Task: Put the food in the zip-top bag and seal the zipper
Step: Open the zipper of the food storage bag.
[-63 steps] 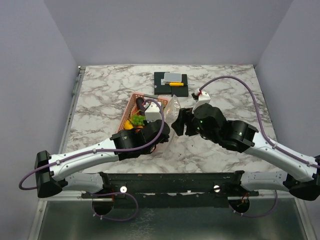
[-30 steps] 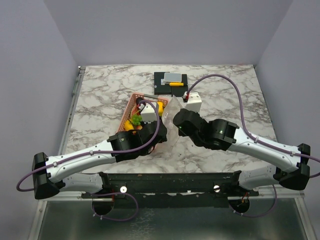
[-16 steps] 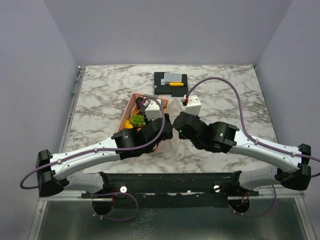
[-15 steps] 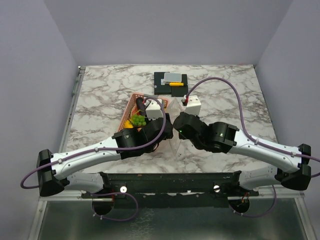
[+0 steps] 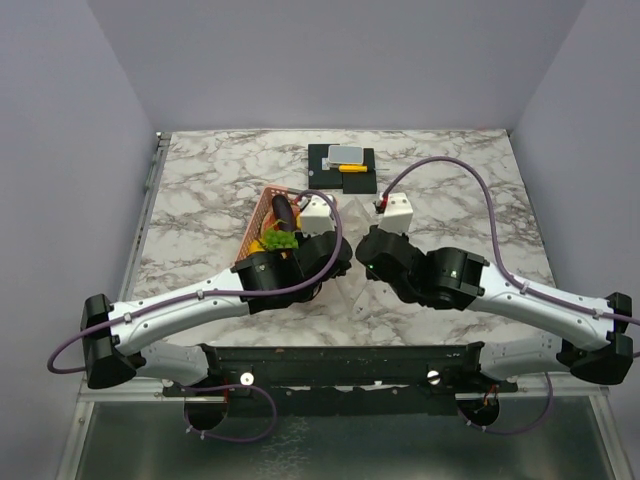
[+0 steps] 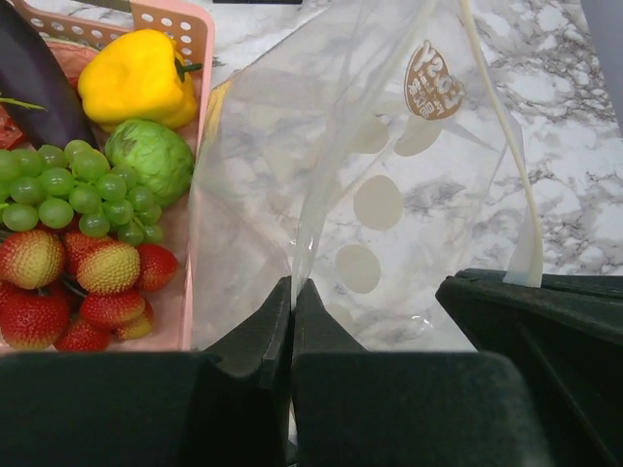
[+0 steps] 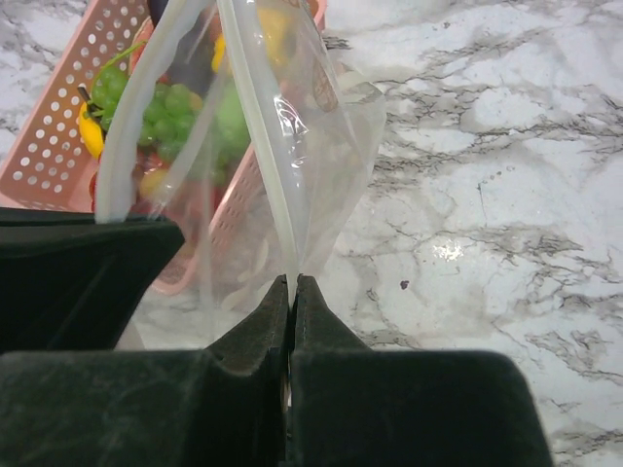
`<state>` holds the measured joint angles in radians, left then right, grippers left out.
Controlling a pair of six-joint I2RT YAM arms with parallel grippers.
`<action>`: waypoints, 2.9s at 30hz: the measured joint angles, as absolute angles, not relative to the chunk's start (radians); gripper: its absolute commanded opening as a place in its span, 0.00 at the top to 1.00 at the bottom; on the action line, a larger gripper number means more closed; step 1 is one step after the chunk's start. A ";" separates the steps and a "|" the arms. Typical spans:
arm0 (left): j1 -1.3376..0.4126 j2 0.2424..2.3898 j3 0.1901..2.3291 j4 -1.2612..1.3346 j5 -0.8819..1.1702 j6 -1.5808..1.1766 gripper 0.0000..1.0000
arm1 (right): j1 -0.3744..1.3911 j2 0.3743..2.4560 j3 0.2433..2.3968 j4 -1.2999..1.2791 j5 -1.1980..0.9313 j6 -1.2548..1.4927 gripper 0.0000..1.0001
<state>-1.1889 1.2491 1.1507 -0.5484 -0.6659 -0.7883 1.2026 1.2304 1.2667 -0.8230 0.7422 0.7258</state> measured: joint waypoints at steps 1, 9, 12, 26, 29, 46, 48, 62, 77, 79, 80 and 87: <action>-1.189 1.251 1.168 -0.564 -0.666 -0.784 1.00 | 1.203 1.223 1.263 -0.826 0.749 0.727 0.99; -1.189 1.255 1.320 -0.675 -0.667 -0.738 1.00 | 1.203 1.149 1.213 -0.888 0.805 0.762 0.99; -1.189 1.255 1.363 -0.719 -0.667 -0.719 1.00 | 1.203 1.126 1.175 -0.917 0.821 0.787 0.99; -1.193 1.303 1.557 -1.008 -0.742 -0.653 1.00 | 1.205 1.021 1.095 -0.980 0.828 0.849 0.99; -1.199 1.318 1.599 -1.065 -0.766 -0.650 1.00 | 1.209 1.018 1.108 -0.979 0.827 0.849 0.99; -1.199 1.341 1.684 -1.206 -0.892 -0.648 1.00 | 1.211 1.066 1.267 -0.913 0.794 0.728 0.99; -1.199 1.330 1.697 -1.206 -0.909 -0.645 1.00 | 1.211 1.079 1.286 -0.899 0.786 0.707 0.99; -1.198 1.234 1.761 -1.202 -1.067 -0.618 1.00 | 1.211 1.297 1.464 -0.695 0.737 0.529 0.99; -1.197 1.228 1.761 -1.284 -1.276 -0.640 1.00 | 1.165 1.565 1.738 -0.554 0.628 0.435 0.52; -1.193 1.234 1.758 -1.299 -1.307 -0.651 1.00 | 1.162 1.565 1.742 -0.547 0.618 0.436 0.49; -1.192 1.237 1.756 -1.306 -1.319 -0.654 1.00 | 1.160 1.564 1.743 -0.543 0.615 0.436 0.48; -1.153 1.269 1.686 -1.327 -1.396 -0.667 1.00 | 1.157 1.499 1.681 -0.536 0.607 0.447 0.43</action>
